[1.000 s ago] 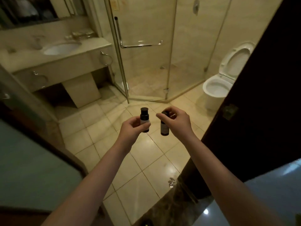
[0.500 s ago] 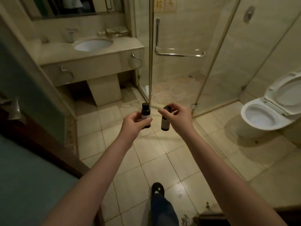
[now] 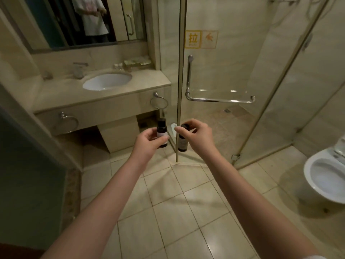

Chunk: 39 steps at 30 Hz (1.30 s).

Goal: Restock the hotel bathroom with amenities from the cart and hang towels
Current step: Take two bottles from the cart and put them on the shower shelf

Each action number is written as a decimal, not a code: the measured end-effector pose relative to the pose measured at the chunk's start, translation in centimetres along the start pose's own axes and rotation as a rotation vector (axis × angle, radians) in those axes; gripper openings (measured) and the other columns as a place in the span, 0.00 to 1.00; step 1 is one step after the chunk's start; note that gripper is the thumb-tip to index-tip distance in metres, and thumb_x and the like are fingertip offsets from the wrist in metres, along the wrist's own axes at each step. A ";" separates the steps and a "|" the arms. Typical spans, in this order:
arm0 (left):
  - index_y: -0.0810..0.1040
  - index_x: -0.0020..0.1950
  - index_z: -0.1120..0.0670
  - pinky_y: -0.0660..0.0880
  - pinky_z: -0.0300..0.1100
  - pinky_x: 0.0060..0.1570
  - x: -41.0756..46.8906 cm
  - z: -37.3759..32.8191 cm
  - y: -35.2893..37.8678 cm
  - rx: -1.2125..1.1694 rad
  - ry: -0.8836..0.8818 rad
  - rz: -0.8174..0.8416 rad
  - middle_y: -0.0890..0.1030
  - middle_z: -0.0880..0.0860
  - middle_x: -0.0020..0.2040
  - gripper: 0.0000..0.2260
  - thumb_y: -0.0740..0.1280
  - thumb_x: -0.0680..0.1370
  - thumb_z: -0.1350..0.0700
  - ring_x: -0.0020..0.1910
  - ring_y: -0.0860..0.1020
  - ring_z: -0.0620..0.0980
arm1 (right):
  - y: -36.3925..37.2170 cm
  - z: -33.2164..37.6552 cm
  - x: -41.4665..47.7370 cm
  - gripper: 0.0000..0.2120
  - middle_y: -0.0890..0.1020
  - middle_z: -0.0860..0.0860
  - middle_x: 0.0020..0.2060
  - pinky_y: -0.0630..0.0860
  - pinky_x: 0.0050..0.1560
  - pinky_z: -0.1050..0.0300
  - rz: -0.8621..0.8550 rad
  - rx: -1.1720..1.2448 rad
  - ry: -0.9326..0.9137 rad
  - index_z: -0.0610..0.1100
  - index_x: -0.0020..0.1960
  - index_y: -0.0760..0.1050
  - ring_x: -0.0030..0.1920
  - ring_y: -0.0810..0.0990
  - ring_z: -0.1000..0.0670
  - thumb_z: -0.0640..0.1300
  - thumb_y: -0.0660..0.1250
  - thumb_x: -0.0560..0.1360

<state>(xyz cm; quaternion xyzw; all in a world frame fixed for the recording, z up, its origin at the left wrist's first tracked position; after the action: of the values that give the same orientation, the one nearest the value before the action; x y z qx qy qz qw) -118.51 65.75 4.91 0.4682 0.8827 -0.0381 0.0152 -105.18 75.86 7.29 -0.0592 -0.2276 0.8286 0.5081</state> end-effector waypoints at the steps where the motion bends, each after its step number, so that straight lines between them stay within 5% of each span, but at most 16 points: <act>1: 0.78 0.53 0.51 0.76 0.44 0.56 2.1 -0.2 0.1 -0.009 0.003 0.017 0.81 0.50 0.50 0.10 0.71 0.73 0.59 0.53 0.80 0.50 | 0.2 0.0 1.8 0.10 0.80 0.55 0.40 0.76 0.42 0.62 -0.013 -0.006 -0.002 0.49 0.46 0.78 0.41 0.77 0.58 0.55 0.72 0.70; 13: 0.79 0.51 0.52 0.76 0.48 0.57 27.2 -1.6 -3.3 -0.045 0.048 0.280 0.82 0.50 0.47 0.10 0.72 0.72 0.60 0.50 0.80 0.50 | 5.7 0.6 21.6 0.10 0.81 0.53 0.40 0.77 0.45 0.56 -0.266 -0.112 0.072 0.47 0.46 0.79 0.41 0.78 0.54 0.54 0.71 0.72; 20: 0.76 0.61 0.56 0.75 0.50 0.60 38.0 -2.9 -4.3 -0.048 0.022 0.367 0.81 0.51 0.53 0.17 0.72 0.72 0.56 0.55 0.79 0.52 | 7.6 1.4 30.4 0.09 0.80 0.55 0.39 0.75 0.42 0.60 -0.338 -0.182 0.119 0.48 0.45 0.78 0.42 0.78 0.54 0.53 0.70 0.72; 24: 0.77 0.57 0.56 0.77 0.43 0.55 42.5 -3.7 -3.5 -0.049 0.051 0.406 0.81 0.51 0.50 0.13 0.70 0.74 0.59 0.52 0.79 0.49 | 8.0 0.3 35.0 0.10 0.80 0.54 0.39 0.78 0.45 0.55 -0.366 -0.190 0.152 0.48 0.45 0.78 0.43 0.80 0.52 0.54 0.70 0.72; 28: 0.76 0.58 0.56 0.76 0.38 0.49 47.3 -4.4 -1.3 -0.063 0.040 0.426 0.81 0.50 0.48 0.13 0.70 0.74 0.61 0.50 0.79 0.48 | 7.2 -0.7 39.3 0.10 0.80 0.54 0.37 0.74 0.40 0.60 -0.430 -0.207 0.125 0.47 0.43 0.78 0.40 0.78 0.53 0.53 0.70 0.72; 32: 0.76 0.56 0.54 0.76 0.41 0.54 51.0 -5.5 1.1 -0.047 0.050 0.495 0.81 0.50 0.49 0.12 0.70 0.74 0.61 0.52 0.79 0.48 | 5.9 -1.7 42.5 0.08 0.79 0.51 0.41 0.71 0.41 0.63 -0.470 -0.216 0.119 0.47 0.45 0.77 0.42 0.77 0.53 0.52 0.69 0.73; 36: 0.76 0.53 0.53 0.77 0.32 0.44 53.6 -5.7 2.8 -0.048 0.088 0.557 0.81 0.48 0.48 0.10 0.70 0.74 0.61 0.48 0.79 0.44 | 5.5 -3.2 44.1 0.08 0.74 0.53 0.40 0.66 0.40 0.70 -0.558 -0.230 0.154 0.46 0.44 0.77 0.43 0.74 0.53 0.51 0.70 0.73; 39: 0.77 0.51 0.51 0.75 0.27 0.41 54.9 -4.9 3.5 -0.041 0.099 0.604 0.81 0.47 0.47 0.09 0.70 0.74 0.62 0.48 0.79 0.43 | 6.0 -4.6 44.0 0.09 0.71 0.53 0.42 0.67 0.46 0.65 -0.640 -0.230 0.207 0.45 0.44 0.78 0.48 0.73 0.51 0.50 0.71 0.72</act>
<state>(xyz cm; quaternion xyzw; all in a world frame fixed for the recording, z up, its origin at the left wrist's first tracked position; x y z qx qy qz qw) -146.35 113.45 6.20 0.7105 0.7036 0.0090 -0.0079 -129.55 113.31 6.39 -0.1253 -0.2739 0.5862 0.7521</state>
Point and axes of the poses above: each hand's wrist, its own x-axis towards the middle knuckle, its own y-axis out of the palm, z = x × y, the point moved 5 cm from there along x, towards the middle knuckle
